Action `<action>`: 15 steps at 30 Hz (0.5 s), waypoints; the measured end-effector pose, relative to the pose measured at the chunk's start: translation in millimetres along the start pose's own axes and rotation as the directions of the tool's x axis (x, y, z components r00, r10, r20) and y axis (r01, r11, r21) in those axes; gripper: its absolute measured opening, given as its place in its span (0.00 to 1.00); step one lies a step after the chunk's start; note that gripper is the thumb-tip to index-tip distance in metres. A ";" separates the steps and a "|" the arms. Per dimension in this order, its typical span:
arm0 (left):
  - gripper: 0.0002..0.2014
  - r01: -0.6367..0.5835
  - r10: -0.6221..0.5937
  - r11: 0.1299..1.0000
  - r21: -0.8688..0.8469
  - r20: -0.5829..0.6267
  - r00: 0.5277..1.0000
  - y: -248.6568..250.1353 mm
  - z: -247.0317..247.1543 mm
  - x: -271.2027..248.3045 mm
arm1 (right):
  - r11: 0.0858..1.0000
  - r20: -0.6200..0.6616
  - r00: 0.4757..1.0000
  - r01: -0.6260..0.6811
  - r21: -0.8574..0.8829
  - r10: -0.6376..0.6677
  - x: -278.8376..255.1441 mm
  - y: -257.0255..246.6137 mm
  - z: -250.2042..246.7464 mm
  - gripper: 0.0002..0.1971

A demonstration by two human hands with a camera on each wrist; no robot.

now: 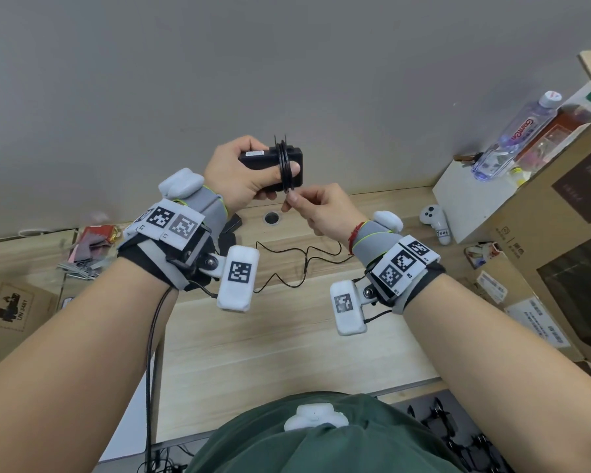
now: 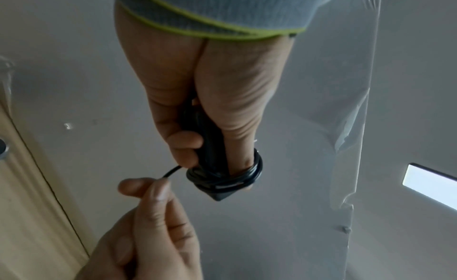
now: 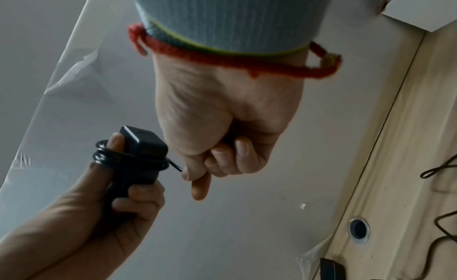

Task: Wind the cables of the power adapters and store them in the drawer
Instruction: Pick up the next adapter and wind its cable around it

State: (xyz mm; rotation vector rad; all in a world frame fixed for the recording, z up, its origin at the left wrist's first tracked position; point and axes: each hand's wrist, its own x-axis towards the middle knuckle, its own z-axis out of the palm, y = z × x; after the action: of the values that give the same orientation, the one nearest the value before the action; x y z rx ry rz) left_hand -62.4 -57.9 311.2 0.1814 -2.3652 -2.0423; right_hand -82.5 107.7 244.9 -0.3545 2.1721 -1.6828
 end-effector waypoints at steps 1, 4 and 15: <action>0.18 0.000 0.000 1.000 -0.005 -0.022 1.000 0.3 -1.5 2.5 | 1.000 0.014 1.000 0.000 -0.013 0.000 -1.2 0.8 1.8 0.13; 0.18 0.021 -0.024 0.999 -0.035 -0.091 0.996 -1.5 -4.8 8.6 | 0.998 0.016 1.000 0.023 -0.058 -0.022 -2.2 0.3 5.2 0.13; 0.20 0.093 -0.087 0.996 0.019 -0.213 0.973 -21.2 -16.5 16.7 | 0.994 0.014 0.995 0.096 -0.045 -0.096 -3.2 -26.1 4.7 0.11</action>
State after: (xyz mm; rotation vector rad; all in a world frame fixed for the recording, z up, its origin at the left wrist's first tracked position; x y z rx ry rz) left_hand -76.0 -78.8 291.6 0.4893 -2.2958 -1.9161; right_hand -78.3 98.2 269.5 -0.4873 2.2200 -1.6790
